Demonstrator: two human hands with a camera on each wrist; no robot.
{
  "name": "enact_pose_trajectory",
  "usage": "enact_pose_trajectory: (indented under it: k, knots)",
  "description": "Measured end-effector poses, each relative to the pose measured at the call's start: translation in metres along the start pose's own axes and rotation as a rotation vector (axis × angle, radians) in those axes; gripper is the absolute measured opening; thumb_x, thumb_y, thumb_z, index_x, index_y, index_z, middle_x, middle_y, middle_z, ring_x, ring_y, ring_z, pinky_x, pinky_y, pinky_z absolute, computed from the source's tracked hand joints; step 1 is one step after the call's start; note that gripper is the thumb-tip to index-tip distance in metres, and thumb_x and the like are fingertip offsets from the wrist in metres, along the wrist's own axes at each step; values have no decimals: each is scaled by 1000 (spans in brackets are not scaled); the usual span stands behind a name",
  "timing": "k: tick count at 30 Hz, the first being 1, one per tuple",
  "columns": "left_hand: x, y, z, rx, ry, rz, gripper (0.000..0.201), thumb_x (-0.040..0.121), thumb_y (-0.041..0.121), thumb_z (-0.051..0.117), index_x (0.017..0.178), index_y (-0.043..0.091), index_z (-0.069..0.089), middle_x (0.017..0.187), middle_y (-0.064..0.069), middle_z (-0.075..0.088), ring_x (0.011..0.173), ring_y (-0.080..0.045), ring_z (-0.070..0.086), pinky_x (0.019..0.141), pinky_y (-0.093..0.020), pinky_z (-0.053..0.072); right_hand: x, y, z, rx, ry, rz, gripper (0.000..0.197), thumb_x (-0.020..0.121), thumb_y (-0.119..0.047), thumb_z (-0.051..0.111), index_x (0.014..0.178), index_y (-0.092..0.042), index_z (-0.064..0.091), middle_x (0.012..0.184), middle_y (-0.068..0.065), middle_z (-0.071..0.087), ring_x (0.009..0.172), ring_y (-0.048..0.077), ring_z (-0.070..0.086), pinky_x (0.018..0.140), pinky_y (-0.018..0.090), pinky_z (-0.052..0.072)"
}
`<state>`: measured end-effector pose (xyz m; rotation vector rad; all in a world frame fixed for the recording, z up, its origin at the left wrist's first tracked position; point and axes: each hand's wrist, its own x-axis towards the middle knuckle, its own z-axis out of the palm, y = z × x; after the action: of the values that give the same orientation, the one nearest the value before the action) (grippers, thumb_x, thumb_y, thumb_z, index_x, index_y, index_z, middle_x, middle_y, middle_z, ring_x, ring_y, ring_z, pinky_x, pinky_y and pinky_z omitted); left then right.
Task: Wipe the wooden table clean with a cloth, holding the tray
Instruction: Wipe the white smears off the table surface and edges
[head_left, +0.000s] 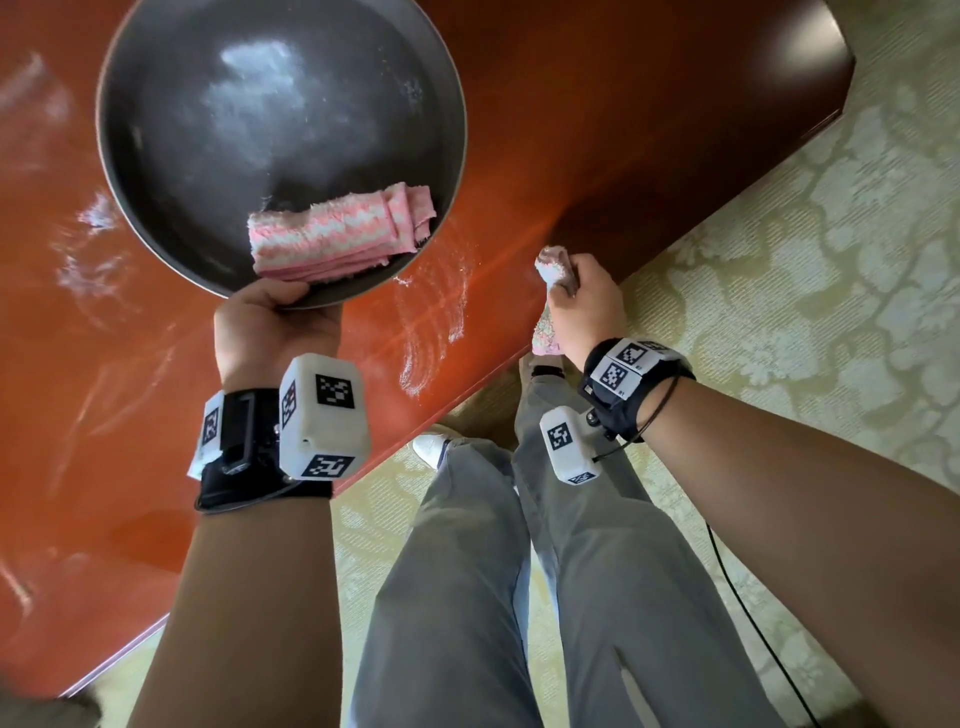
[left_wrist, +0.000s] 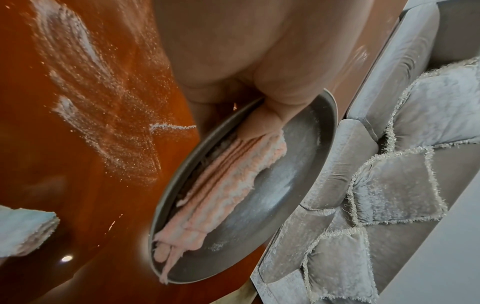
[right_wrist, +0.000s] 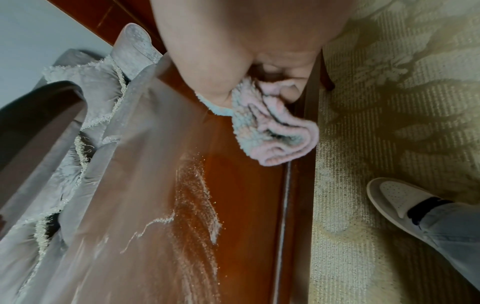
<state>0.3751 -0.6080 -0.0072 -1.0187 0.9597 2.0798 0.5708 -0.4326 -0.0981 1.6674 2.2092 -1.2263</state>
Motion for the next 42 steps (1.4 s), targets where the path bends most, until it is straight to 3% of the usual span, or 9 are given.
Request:
enact_pose_trajectory:
  k: [2,6,9,15,26,30,37,40,42]
  knots:
    - [2,4,-6,0,6,-1,56,58,-14,33,104,-3,63,126,-20,65,115,-38,64,106,-49,46,0,-3,6,-36,3,-16,22,92,-11,50,112,-9,58,104,7,59,81,17,53,66,24,37]
    - [3,14,-15,10,4,6,54,58,-13,33,102,-3,64,115,-20,69,110,-37,66,103,-48,48,-3,-12,27,-109,34,-52,25,92,-12,55,116,-8,56,108,9,58,91,22,58,75,30,45]
    - [4,24,-23,18,6,7,55,58,-13,34,104,-2,62,116,-19,68,112,-37,65,103,-47,49,-6,-20,44,-149,79,-84,31,93,-10,56,124,-4,53,114,14,57,102,28,59,82,32,46]
    - [9,40,-33,6,24,25,49,57,-12,34,95,-5,65,105,-21,70,96,-39,70,101,-46,51,-9,-40,71,-198,146,-149,40,96,-9,48,136,-6,46,117,13,54,95,32,62,80,35,51]
    - [16,54,-45,-28,32,33,47,57,-11,35,93,-4,64,103,-19,70,98,-37,69,97,-43,53,7,-77,93,-279,70,-290,56,89,3,53,142,-6,40,122,14,51,96,30,62,86,33,52]
    - [16,59,-49,-11,52,40,47,58,-12,36,95,-2,63,109,-18,68,109,-36,66,103,-43,50,7,-97,108,-325,-35,-412,56,88,3,54,141,-11,42,119,13,52,94,29,63,83,34,52]
    - [9,63,-46,-1,57,69,48,50,-14,42,91,-2,64,104,-17,69,101,-35,68,98,-41,53,-2,-112,123,-362,-246,-611,46,89,4,52,131,-14,51,111,12,54,89,33,62,77,42,54]
    - [6,59,-38,17,35,68,51,38,-16,50,82,-4,71,103,-18,70,97,-35,70,95,-42,55,-1,-110,108,-282,-224,-626,33,89,0,52,121,-10,56,109,12,54,91,32,61,79,40,53]
    - [5,54,-33,20,33,62,52,41,-17,49,85,-5,73,106,-19,71,102,-35,70,98,-43,53,2,-105,93,-205,-156,-634,28,88,-3,54,115,-7,58,106,12,55,89,29,61,78,35,53]
